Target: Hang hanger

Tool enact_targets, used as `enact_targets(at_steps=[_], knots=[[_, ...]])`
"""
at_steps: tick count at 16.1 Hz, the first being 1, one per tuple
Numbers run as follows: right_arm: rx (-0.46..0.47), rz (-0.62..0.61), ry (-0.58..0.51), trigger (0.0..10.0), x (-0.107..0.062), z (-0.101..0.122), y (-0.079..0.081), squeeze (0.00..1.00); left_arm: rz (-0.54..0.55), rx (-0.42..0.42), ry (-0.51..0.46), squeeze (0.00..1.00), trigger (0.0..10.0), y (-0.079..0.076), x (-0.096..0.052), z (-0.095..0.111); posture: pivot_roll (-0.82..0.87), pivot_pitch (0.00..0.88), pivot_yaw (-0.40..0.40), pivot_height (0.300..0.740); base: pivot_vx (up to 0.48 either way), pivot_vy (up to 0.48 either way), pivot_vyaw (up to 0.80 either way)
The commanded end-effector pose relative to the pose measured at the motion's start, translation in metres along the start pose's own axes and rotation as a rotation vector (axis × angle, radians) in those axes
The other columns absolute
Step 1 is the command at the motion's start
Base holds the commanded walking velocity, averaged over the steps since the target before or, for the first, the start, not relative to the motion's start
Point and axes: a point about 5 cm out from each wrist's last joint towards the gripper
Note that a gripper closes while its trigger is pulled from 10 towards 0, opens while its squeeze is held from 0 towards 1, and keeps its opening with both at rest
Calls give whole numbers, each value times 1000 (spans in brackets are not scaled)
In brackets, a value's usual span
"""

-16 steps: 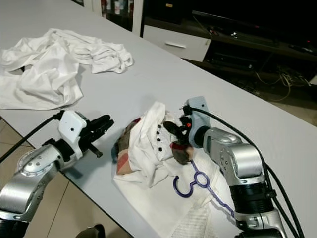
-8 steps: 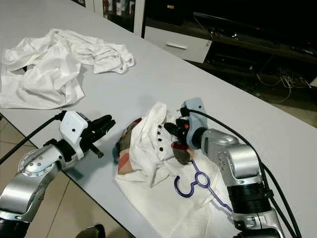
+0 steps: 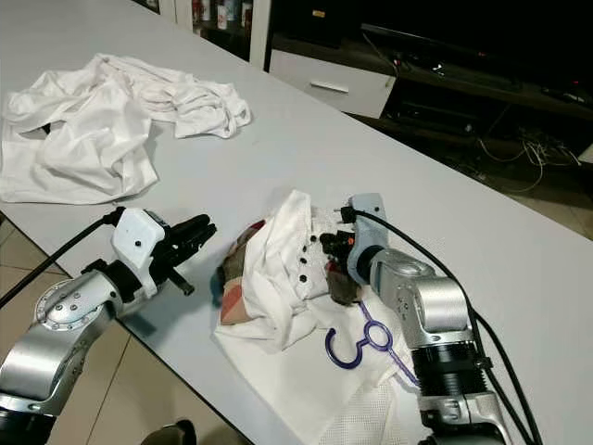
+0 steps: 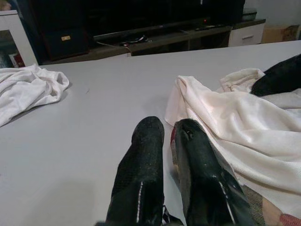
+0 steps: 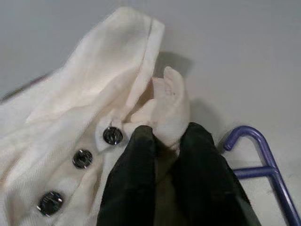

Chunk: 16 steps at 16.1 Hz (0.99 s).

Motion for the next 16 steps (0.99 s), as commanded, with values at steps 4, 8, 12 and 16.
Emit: enact_targets(at_steps=[4, 8, 12, 16], knots=[[68, -36, -105, 0, -2, 16, -10, 0, -29, 8, 0, 0, 10000, -3, 4, 0, 68, 91, -160, 740, 0, 0, 0], [23, 28, -110, 0, -5, 17, -8, 0, -28, 12, -2, 0, 10000, -2, 5, 0, 69, 87, -158, 740, 0, 0, 0], [50, 128, -218, 0, -14, 29, -5, 0, -2, -71, -45, 0, 10000, 0, 4, 3, 73, 86, -158, 740, 0, 0, 0], [105, 352, -383, 0, -38, 53, 1, 0, 49, -180, -89, 0, 10000, 7, 5, 4, 68, 82, -149, 740, 0, 0, 0]])
Point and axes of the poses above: a point about 5 cm out from each wrist's last joint towards the gripper, its own x axis pointing out of the wrist towards the gripper, its own z axis along the axis of the wrist's last joint, y = z × x, and after that the axes turned 6 degrees about -x, right-handed
